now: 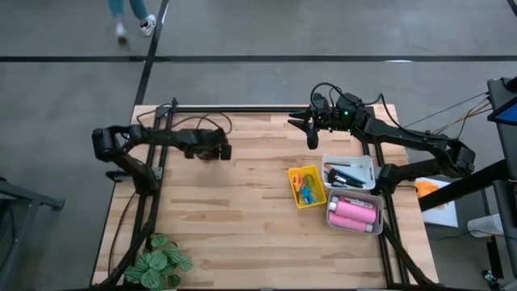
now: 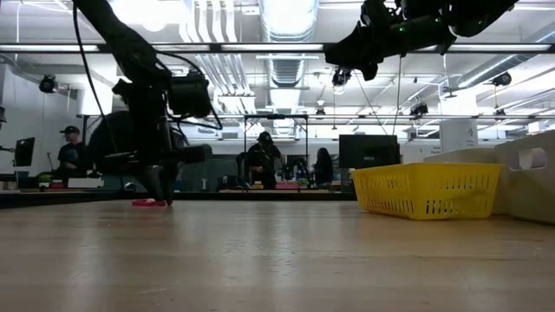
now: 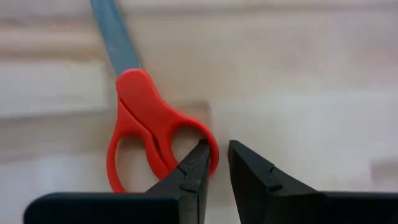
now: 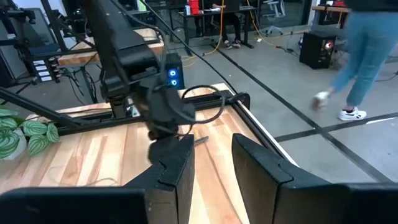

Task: Pick & Place Paint Supplies
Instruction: Put the red scissors into the yellow bin

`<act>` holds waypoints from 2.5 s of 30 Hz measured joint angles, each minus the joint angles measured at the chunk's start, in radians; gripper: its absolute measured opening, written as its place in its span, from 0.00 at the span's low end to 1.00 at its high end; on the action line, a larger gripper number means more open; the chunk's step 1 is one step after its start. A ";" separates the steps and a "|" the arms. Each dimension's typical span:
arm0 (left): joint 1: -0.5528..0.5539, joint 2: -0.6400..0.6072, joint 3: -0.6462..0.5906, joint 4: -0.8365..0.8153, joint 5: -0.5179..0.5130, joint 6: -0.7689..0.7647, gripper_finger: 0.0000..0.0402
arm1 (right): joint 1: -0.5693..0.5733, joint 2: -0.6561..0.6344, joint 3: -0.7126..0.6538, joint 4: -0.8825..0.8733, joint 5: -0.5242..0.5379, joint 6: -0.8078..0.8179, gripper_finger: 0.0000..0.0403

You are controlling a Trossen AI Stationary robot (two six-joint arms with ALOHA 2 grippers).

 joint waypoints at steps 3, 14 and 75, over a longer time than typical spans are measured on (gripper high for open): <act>-0.047 -0.011 -0.001 0.003 0.019 -0.002 0.16 | 0.000 0.000 0.000 0.000 0.000 0.000 0.27; -0.087 -0.033 -0.003 0.003 0.101 -0.037 0.16 | 0.000 0.000 0.000 0.000 0.000 0.000 0.27; -0.082 -0.199 -0.010 -0.167 0.235 -0.254 0.16 | 0.000 0.000 0.000 0.000 0.000 0.000 0.27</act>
